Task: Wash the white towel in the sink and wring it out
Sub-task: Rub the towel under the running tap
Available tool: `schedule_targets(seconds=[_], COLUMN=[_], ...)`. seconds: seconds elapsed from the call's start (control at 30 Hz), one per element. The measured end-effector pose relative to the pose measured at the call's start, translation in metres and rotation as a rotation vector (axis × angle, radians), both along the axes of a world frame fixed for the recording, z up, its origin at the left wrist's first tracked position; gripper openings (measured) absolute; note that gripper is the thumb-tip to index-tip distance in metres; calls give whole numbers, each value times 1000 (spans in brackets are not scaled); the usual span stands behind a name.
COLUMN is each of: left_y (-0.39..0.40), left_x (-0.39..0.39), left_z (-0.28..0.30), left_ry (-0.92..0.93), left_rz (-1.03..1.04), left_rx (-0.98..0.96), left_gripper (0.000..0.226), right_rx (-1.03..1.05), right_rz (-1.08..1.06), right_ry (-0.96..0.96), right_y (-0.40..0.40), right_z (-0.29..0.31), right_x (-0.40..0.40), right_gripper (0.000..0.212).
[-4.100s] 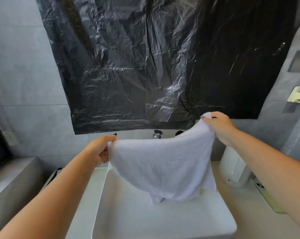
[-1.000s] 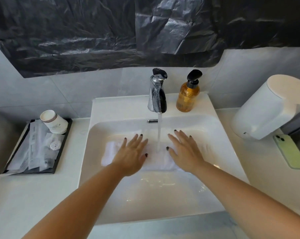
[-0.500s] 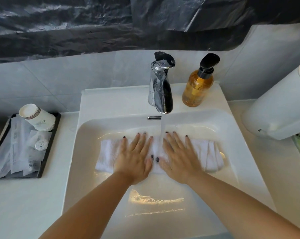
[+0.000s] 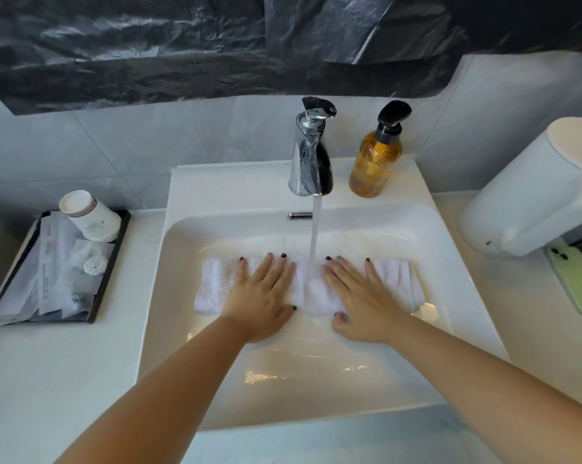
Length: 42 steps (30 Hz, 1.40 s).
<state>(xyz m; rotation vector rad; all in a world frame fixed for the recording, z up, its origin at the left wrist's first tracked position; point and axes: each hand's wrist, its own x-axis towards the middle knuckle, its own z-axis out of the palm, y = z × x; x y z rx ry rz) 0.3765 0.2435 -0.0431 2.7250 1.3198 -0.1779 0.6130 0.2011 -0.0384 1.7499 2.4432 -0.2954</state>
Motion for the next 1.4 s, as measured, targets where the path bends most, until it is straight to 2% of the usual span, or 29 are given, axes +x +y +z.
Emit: schedule_targets(seconds=[0.07,0.17,0.23,0.37,0.43,0.5,0.53,0.6,0.67,0.77,0.83,0.9,0.93,1.0,1.07,1.13,1.23,1.3,1.33,1.4], left_y=[0,-8,-18,-36,-38,-41,-43,-45,-40,-29,-23,-19,-18,-15,-15,-15,-15,-14,-14,-13], left_x=[4,13,17,32,36,36,36,35,33,30,30,31,31,32,33,36,44,50,53,56], left_z=[-1,19,32,51,52,51,52,54,58,56,50,46,45,40,37,28,20,12,13,7], left_ry=[-129,-468,-741,-1200,-1355,-1386,-1370,-1349,-1350,-1458,-1583,-1676,-1698,-1712,-1680,-1559,-1401,-1403,-1398,-1311], left_rz=[20,201,348,451,478,425,373,315,337,473,569,652,681,695,705,750,734,640,595,615], left_rx=[58,-37,-213,-417,-537,-643,-688,-802,-894,-1033,-1175,-1336,-1422,-1584,-1672,-1689,-1710,-1720,-1677,-1467], left_gripper=[56,55,52,45,59,71,70,55,39,42,50,61,66,77,84,85,57,44,39,34], right_rx=[-28,-47,-22,-129,-97,-36,-44,-78,-178,-431,-380,-263,-285,-518,-704,-802,-844,-837,-840,-791], right_rz=[-61,-160,-302,-724,-908,-1030,-1056,-991,-814,-609,-652,-805,-843,-909,-978,-958,-817,-636,-544,-502], right_ry=[-2,163,458,1347,1604,1792,1842,1746,1586,1560,1525,1451,1465,1594,1713,1814,1904,1937,1942,1911], right_y=[2,1,0,1,3,7,8,8,8,14,23,33,37,44,45,42,38,41,42,49], right_z=[4,11,13,41,63,78,84,91,90,96,95,87,80,66,57,43,21,16,17,19], right_x=[-8,-18,-23,-48,-61,-68,-71,-79,-83,-71,-57,-45,-40,-38,-41,-42,-37,-32,-31,-29], right_gripper=[87,88,80,53,43,49,54,63,73,85,73,61,60,66,56,50,62,62,62,60])
